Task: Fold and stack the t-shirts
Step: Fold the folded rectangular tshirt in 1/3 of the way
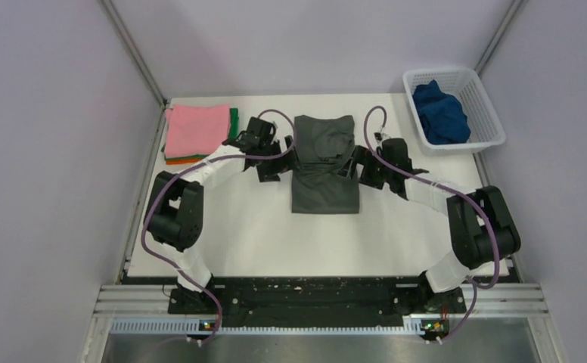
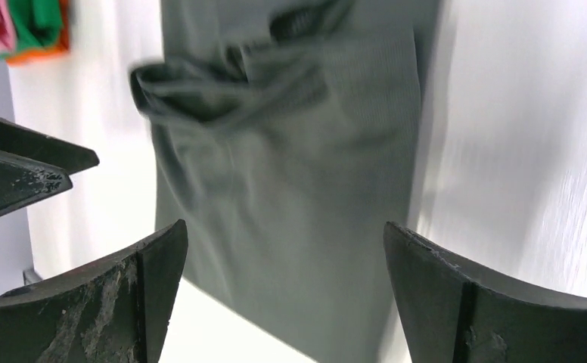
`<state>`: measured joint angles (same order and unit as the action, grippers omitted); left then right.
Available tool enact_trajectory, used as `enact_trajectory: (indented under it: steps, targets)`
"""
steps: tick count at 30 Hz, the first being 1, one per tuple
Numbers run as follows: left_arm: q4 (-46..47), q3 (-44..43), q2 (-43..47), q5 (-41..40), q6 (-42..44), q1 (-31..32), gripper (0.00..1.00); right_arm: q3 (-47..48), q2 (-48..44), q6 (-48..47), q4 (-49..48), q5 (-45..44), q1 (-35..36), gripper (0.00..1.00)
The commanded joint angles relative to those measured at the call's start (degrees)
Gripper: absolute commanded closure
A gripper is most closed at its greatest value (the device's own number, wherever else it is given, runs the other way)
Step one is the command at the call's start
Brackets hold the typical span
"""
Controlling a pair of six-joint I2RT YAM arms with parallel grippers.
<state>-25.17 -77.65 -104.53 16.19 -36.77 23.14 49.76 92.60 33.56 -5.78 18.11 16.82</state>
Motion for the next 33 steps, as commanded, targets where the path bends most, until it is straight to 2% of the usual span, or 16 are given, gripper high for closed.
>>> enact_trajectory:
  steps: [1,5,9,13,18,21,26,30,33]
  targets:
    - [4.87,10.43,5.54,3.52,-2.71,2.26,0.01,-5.23,-6.78,0.03,-3.41,4.18,-0.01,0.01]
    - [8.02,17.57,8.27,3.24,-5.54,5.68,0.01,-7.3,-9.28,0.18,-3.0,4.32,2.04,0.01]
    - [8.07,21.09,8.17,0.47,-7.51,6.73,0.01,-6.86,-8.14,0.28,-7.39,7.0,2.48,0.01]
    - [9.47,22.9,6.82,1.52,-8.77,6.9,0.02,-2.33,-0.19,2.0,-12.45,16.15,3.51,0.01]
    - [9.78,23.22,5.31,1.56,-9.37,7.09,0.03,7.28,10.1,3.94,-16.0,18.95,5.51,0.01]
    - [9.55,23.16,4.68,1.37,-9.43,7.19,0.04,12.73,15.76,6.65,-18.97,16.55,5.07,0.01]
    - [8.57,22.73,3.59,0.05,-9.21,7.18,0.07,20.1,23.21,9.06,-17.78,11.14,3.7,0.01]
    - [7.94,21.66,2.75,-0.76,-8.84,7.13,0.13,18.0,20.88,8.99,-17.27,11.39,2.99,0.01]
    - [7.76,20.85,1.65,-0.69,-8.56,7.18,0.25,13.74,13.71,6.24,-15.91,9.26,2.81,0.01]
